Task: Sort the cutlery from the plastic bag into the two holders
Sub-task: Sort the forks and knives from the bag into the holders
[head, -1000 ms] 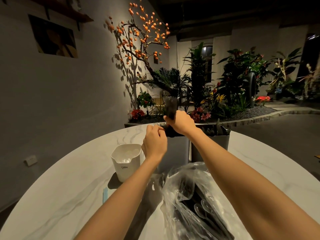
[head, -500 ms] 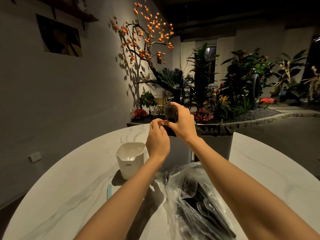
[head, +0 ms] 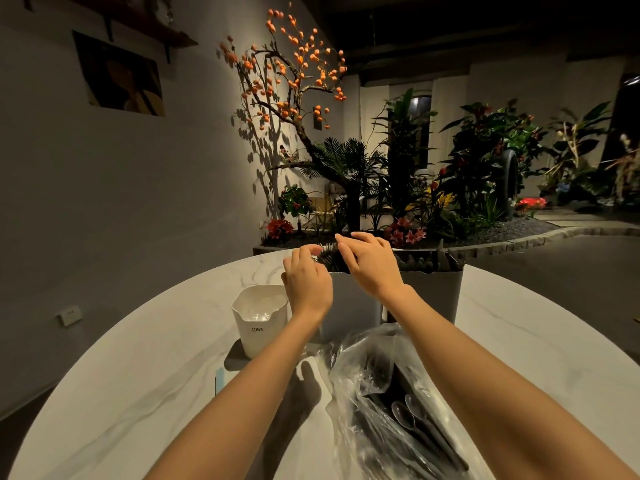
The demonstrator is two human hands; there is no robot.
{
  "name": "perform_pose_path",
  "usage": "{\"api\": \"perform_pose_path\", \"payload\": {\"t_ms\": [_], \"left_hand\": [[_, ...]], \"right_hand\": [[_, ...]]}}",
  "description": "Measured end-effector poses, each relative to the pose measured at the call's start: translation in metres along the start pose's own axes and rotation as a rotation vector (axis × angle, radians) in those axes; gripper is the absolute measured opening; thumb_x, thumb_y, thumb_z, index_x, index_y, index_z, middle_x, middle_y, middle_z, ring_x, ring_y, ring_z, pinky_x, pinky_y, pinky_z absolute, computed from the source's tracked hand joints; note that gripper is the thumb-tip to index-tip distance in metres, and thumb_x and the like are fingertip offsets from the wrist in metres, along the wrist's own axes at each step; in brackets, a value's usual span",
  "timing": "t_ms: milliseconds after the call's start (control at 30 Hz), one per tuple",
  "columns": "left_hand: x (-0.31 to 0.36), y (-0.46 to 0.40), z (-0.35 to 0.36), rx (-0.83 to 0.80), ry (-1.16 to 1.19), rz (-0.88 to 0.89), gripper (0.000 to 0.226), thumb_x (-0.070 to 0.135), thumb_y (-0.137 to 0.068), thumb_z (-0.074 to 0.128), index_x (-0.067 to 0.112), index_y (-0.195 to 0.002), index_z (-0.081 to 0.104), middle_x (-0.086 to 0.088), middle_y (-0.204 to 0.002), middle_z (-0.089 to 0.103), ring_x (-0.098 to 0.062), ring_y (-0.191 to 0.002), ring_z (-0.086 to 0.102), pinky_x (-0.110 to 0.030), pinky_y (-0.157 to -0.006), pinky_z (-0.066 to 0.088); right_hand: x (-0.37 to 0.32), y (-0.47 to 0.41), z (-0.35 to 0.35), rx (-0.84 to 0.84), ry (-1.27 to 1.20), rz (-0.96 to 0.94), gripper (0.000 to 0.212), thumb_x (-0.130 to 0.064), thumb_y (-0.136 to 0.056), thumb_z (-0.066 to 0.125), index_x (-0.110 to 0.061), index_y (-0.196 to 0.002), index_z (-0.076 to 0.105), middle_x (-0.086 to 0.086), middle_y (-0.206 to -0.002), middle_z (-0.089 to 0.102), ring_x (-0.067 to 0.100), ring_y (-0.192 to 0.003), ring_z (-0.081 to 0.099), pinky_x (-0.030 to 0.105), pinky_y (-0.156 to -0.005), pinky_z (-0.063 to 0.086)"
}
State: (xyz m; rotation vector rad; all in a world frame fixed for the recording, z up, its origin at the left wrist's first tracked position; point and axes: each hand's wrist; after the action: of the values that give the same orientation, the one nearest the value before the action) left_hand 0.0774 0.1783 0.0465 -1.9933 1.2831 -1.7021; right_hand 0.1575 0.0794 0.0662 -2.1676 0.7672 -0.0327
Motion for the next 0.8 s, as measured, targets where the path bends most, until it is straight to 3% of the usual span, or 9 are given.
{"api": "perform_pose_path", "payload": {"t_ms": [133, 200, 333, 433, 533, 700, 800], "left_hand": [[-0.001, 0.006, -0.005, -0.025, 0.008, 0.010, 0.033, 0.000, -0.092, 0.041, 0.015, -0.115, 0.060, -0.002, -0.120, 0.060, -0.020, -0.117, 0.046, -0.036, -0.100, 0.036], [0.000, 0.008, -0.009, -0.057, 0.005, 0.027, 0.037, 0.000, -0.093, 0.041, 0.017, -0.120, 0.059, -0.001, -0.126, 0.059, -0.019, -0.122, 0.045, -0.035, -0.104, 0.033], [0.001, 0.010, -0.013, -0.123, 0.070, 0.001, 0.044, 0.003, -0.094, 0.041, 0.017, -0.134, 0.051, -0.001, -0.143, 0.050, -0.020, -0.133, 0.042, -0.038, -0.112, 0.032], [0.007, 0.011, -0.015, -0.111, 0.078, -0.009, 0.048, 0.004, -0.095, 0.041, 0.017, -0.141, 0.044, -0.002, -0.146, 0.046, -0.021, -0.135, 0.041, -0.036, -0.111, 0.032], [0.010, 0.014, -0.017, -0.160, 0.006, -0.036, 0.051, 0.008, -0.096, 0.041, 0.018, -0.145, 0.038, -0.006, -0.143, 0.050, -0.027, -0.129, 0.045, -0.043, -0.108, 0.039], [0.008, 0.014, -0.021, -0.450, -0.030, -0.043, 0.066, 0.005, -0.094, 0.040, 0.022, -0.153, 0.016, -0.003, -0.159, 0.021, -0.028, -0.141, 0.029, -0.044, -0.111, 0.035], [0.010, 0.014, -0.025, -0.461, -0.058, -0.053, 0.064, 0.009, -0.095, 0.043, 0.023, -0.152, 0.018, -0.003, -0.161, 0.014, -0.027, -0.146, 0.017, -0.047, -0.117, 0.023]], "right_hand": [[-0.001, 0.006, -0.007, -0.088, 0.175, -0.016, 0.057, -0.045, -0.096, 0.016, -0.027, -0.136, 0.053, -0.009, -0.145, 0.048, 0.016, -0.142, 0.026, 0.041, -0.111, 0.019], [0.000, 0.010, -0.007, -0.191, 0.307, -0.033, 0.050, -0.043, -0.103, 0.017, -0.029, -0.139, 0.048, -0.008, -0.152, 0.037, 0.017, -0.145, 0.018, 0.041, -0.113, 0.016], [-0.006, 0.007, -0.016, -0.315, 0.303, -0.014, 0.041, -0.033, -0.105, 0.024, -0.028, -0.136, 0.050, -0.004, -0.160, 0.019, 0.021, -0.147, 0.008, 0.047, -0.116, 0.011], [-0.016, 0.008, -0.026, -0.154, 0.156, 0.004, 0.042, -0.030, -0.105, 0.027, -0.022, -0.142, 0.045, -0.004, -0.155, 0.032, 0.016, -0.144, 0.020, 0.042, -0.115, 0.016], [-0.022, 0.013, -0.038, -0.016, 0.003, 0.049, 0.038, -0.025, -0.103, 0.034, -0.016, -0.134, 0.055, -0.001, -0.141, 0.051, 0.018, -0.133, 0.038, 0.038, -0.108, 0.028], [-0.013, 0.027, -0.047, -0.032, 0.001, 0.121, 0.032, -0.019, -0.099, 0.040, -0.010, -0.116, 0.067, 0.008, -0.118, 0.067, 0.028, -0.115, 0.055, 0.044, -0.095, 0.043], [-0.013, 0.037, -0.046, -0.062, 0.017, 0.136, 0.030, -0.019, -0.099, 0.043, -0.010, -0.108, 0.070, 0.008, -0.108, 0.070, 0.028, -0.105, 0.059, 0.046, -0.092, 0.045]]}}
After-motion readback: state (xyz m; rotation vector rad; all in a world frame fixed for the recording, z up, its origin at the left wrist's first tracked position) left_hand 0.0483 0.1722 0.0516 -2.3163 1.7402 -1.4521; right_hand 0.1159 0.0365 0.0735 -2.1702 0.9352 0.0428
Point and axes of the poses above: each hand's wrist, its own y-axis away from the middle knuckle, its own z-axis out of the palm, x = y × z
